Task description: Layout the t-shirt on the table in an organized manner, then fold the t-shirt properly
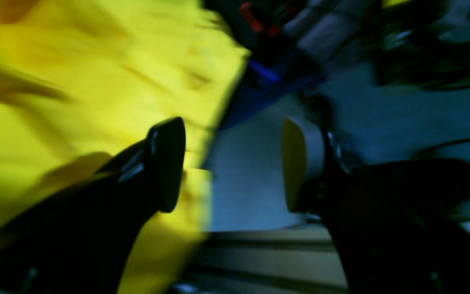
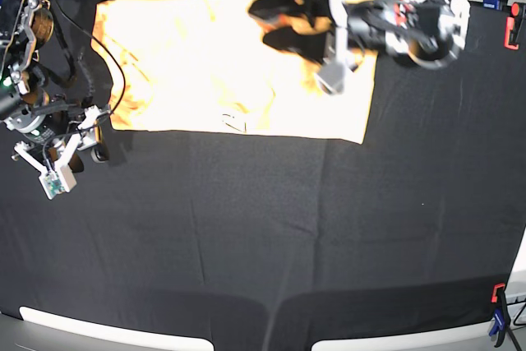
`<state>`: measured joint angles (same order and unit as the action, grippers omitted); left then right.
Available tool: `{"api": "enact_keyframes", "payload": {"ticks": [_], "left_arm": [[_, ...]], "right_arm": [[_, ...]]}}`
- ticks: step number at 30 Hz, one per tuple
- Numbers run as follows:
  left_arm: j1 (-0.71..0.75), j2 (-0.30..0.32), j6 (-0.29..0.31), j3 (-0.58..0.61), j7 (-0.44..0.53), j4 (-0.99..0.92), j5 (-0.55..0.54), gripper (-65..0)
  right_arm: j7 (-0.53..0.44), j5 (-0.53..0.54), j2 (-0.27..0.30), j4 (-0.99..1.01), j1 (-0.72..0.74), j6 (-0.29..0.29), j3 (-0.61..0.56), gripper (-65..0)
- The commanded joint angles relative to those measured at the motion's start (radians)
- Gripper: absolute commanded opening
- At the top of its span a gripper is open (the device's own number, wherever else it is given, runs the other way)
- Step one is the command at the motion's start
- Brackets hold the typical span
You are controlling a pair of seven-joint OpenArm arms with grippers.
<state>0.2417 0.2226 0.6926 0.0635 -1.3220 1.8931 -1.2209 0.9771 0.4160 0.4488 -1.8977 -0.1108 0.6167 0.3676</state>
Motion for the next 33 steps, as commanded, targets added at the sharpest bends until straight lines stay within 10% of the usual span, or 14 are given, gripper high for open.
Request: {"api": "enact_keyframes", "payload": {"ticks": [1, 11, 18, 23, 33], "left_arm": [[-0.014, 0.006, 0.006, -0.024, 0.047, 0.017, 0.019, -30.4], [-0.021, 0.005, -0.035, 0.022, 0.364, 0.016, 0.482, -30.5], [-0.031, 0.005, -0.196, 0.265, 0.498, 0.009, 0.73, -30.6], [-0.079, -0.028, -0.283, 0.382, 0.546, -0.09, 0.813, -30.6], [-0.248, -0.252, -0.255, 0.396, 0.561, -0.275, 0.793, -30.6]], "right_arm": [[-0.019, 0.008, 0.016, -0.015, 0.016, -0.003, 0.007, -36.9], [-0.02, 0.014, 0.016, -0.015, 0.016, -0.003, 0.007, -36.9], [-0.009, 0.014, 0.016, -0.015, 0.016, -0.003, 0.007, -36.9], [0.003, 0.014, 0.016, -0.015, 0.016, -0.003, 0.007, -36.9], [0.008, 0.014, 0.016, -0.015, 0.016, -0.003, 0.007, -36.9]]}}
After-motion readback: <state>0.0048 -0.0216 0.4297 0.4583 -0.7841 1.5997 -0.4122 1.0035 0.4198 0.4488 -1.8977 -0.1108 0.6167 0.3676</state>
